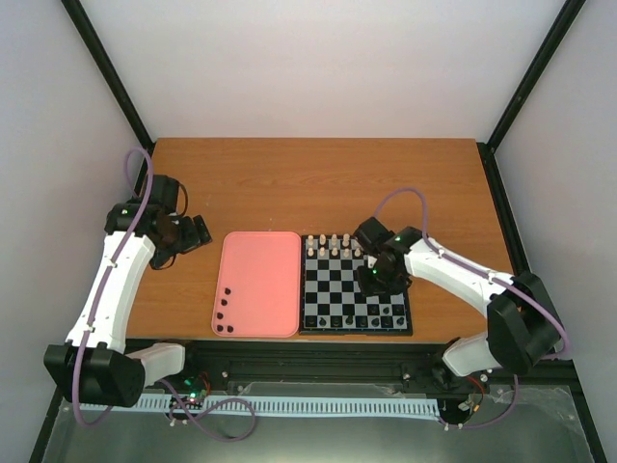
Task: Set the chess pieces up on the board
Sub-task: Place the chess piece on the chessboard, then pick up the chess piece from the storage box.
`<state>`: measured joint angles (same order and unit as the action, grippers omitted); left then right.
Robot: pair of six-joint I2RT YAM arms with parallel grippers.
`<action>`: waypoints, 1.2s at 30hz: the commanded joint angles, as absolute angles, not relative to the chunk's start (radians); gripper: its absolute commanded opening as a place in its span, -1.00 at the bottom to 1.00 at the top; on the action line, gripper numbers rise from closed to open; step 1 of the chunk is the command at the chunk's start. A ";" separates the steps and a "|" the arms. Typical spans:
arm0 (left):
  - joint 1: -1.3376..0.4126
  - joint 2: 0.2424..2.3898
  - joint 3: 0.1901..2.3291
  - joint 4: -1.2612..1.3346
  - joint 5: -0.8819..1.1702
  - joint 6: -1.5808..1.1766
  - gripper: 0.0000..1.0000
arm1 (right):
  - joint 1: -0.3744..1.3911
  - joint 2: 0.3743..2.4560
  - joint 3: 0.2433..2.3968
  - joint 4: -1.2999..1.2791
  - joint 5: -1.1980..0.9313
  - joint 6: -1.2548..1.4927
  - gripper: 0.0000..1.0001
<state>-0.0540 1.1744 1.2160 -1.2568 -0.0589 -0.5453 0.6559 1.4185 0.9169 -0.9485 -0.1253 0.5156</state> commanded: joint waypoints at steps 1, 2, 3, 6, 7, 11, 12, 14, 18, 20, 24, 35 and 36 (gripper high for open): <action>-0.050 1.151 1.234 -1.261 -0.061 -0.551 1.00 | 0.653 1.405 0.991 -0.993 -0.079 0.513 -0.29; -0.049 1.150 1.236 -1.264 -0.062 -0.551 1.00 | 0.656 1.410 1.005 -0.995 -0.085 0.510 -0.24; -0.050 1.149 1.238 -1.265 -0.063 -0.551 1.00 | 0.660 1.413 1.021 -0.994 -0.094 0.512 -0.19; -0.049 1.149 1.242 -1.268 -0.060 -0.550 1.00 | 0.704 1.444 1.100 -0.988 -0.098 0.526 -0.02; -0.049 1.150 1.244 -1.270 -0.059 -0.549 1.00 | 0.724 1.463 1.131 -0.987 -0.101 0.532 0.01; -0.050 1.140 1.249 -1.277 -0.062 -0.550 1.00 | 0.843 1.570 1.291 -0.959 -0.122 0.555 0.09; -0.049 1.135 1.249 -1.278 -0.062 -0.550 1.00 | 0.879 1.607 1.334 -0.949 -0.125 0.557 0.10; -0.049 1.127 1.248 -1.279 -0.060 -0.553 1.00 | 0.946 1.693 1.430 -0.941 -0.130 0.555 0.13; -0.049 1.121 1.251 -1.284 -0.053 -0.559 1.00 | 1.065 1.877 1.630 -0.942 -0.144 0.523 0.15; -0.049 1.116 1.253 -1.290 -0.054 -0.558 1.00 | 1.122 1.963 1.723 -0.947 -0.160 0.506 0.17; -0.050 1.106 1.261 -1.302 -0.067 -0.555 1.00 | 1.216 2.130 1.886 -0.961 -0.211 0.477 0.21; -0.049 1.077 1.227 -1.312 -0.097 -0.548 1.00 | 1.256 2.277 1.969 -0.918 -0.361 0.464 0.13; -0.049 1.076 1.224 -1.312 -0.100 -0.548 1.00 | 1.255 2.287 1.972 -0.917 -0.363 0.467 0.11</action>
